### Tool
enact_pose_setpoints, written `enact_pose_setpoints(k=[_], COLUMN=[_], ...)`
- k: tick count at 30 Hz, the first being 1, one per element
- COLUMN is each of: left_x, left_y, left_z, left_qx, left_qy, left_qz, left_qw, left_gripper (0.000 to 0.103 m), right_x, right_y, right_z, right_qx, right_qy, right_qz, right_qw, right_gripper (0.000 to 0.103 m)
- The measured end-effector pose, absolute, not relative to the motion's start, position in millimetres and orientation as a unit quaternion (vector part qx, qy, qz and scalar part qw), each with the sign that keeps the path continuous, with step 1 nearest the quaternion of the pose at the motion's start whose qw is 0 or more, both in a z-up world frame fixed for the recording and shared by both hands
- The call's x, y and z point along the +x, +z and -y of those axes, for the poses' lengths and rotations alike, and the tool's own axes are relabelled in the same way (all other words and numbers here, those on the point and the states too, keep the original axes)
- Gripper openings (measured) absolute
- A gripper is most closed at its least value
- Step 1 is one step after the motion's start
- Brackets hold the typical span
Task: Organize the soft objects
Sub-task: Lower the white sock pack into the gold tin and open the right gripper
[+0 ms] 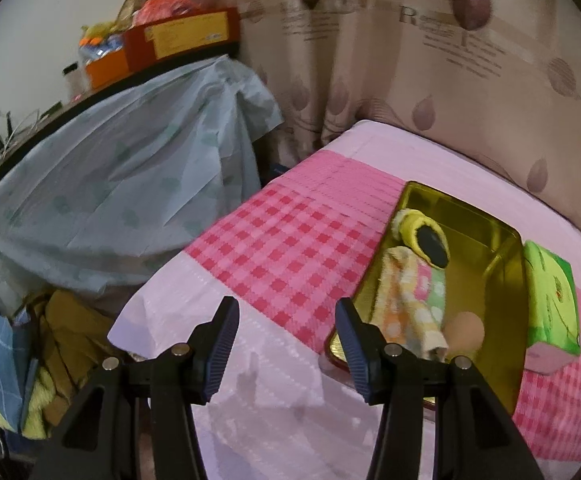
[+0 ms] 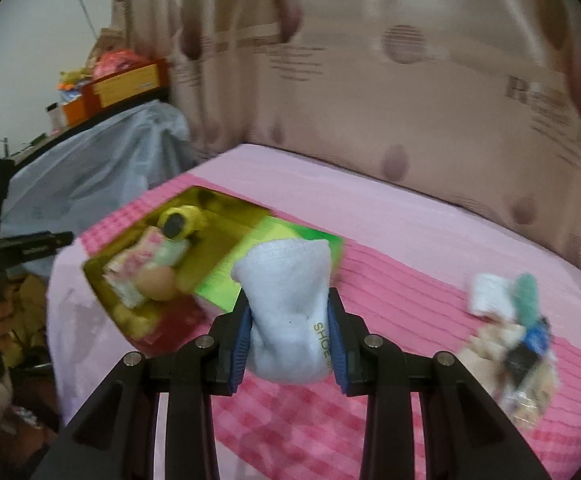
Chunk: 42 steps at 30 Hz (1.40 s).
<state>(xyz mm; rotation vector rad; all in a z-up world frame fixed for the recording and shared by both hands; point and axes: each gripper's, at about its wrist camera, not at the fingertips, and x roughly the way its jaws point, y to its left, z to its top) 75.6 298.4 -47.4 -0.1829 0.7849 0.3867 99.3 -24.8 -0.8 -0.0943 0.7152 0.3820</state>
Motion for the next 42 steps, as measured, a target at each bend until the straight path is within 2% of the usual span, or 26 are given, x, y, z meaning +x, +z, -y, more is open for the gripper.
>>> enact_pose_setpoints(k=[12, 19, 25, 28, 30, 33, 35, 42], left_x=[72, 73, 71, 72, 73, 73, 73, 73], left_y=[-55, -54, -55, -56, -57, -57, -57, -56], left_z=[-335, -334, -340, -341, -341, -341, -341, -336], left_qx=[-0.151, -0.148, -0.159, -0.162, -0.164, -0.163, -0.163, -0.155], left_qy=[0.237, 0.241, 0.249, 0.252, 0.250, 0.250, 0.249, 0.246], left_qz=[-0.394, -0.392, -0.392, -0.394, -0.398, -0.396, -0.396, -0.397], left_qw=[0.875, 0.875, 0.871, 0.869, 0.867, 0.868, 0.869, 0.871], left_gripper=[0.051, 0.051, 0.051, 0.051, 0.051, 0.051, 0.051, 0.051], right_x=[129, 154, 174, 176, 177, 177, 176, 165], right_y=[-17, -32, -44, -48, -50, -51, -49, -33], right_z=[-71, -94, -103, -108, -109, -110, -108, -94], right_qx=[-0.049, -0.066, -0.074, -0.085, -0.084, -0.083, -0.078, -0.057], right_qy=[0.263, 0.258, 0.248, 0.247, 0.250, 0.248, 0.248, 0.249], right_qz=[-0.371, -0.385, -0.397, -0.396, -0.398, -0.398, -0.393, -0.377], right_qw=[0.889, 0.884, 0.881, 0.880, 0.879, 0.880, 0.882, 0.890], right_gripper=[0.031, 0.032, 0.037, 0.045, 0.046, 0.057, 0.068, 0.071])
